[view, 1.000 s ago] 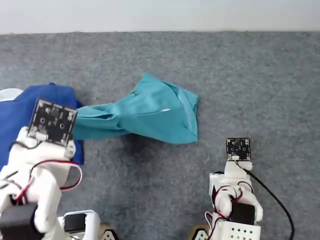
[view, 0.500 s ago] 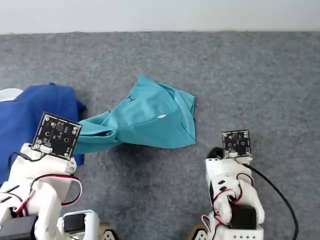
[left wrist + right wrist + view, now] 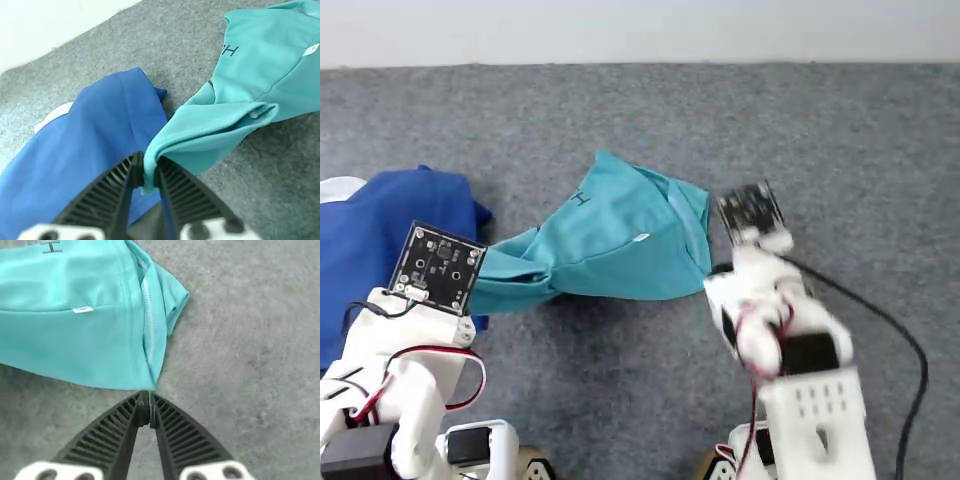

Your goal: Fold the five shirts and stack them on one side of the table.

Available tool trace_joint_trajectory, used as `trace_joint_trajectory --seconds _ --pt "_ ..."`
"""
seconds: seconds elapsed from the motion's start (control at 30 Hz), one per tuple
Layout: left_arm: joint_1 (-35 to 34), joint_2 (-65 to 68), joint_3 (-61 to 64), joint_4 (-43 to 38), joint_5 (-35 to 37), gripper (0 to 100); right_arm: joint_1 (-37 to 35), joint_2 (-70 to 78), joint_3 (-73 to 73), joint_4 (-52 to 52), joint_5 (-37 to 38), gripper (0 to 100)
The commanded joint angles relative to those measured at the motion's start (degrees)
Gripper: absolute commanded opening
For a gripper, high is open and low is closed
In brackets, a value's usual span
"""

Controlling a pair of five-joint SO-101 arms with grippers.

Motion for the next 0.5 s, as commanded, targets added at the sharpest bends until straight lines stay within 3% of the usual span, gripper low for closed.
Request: trace_joint_trajectory --seconds 0.0,0.13,0.27,0.47 --pt "-0.1 -0.3 -0.2 0.3 -0.4 1 -0.5 14.8 -10.8 -1.2 8.7 1.5" --pt "-0.3 -0.3 -0.2 0.3 -0.3 1 -0.4 27.6 -19.9 -1.5 20.3 1.5" --pt "-0.3 -0.3 -0.2 0.3 -0.3 1 -0.7 39.5 -29.4 -1.3 25.9 3.8" --pt "-0.3 -0.3 -0.2 0.4 -0.3 1 -0.8 53.5 -40.4 -1.1 28.9 28.2"
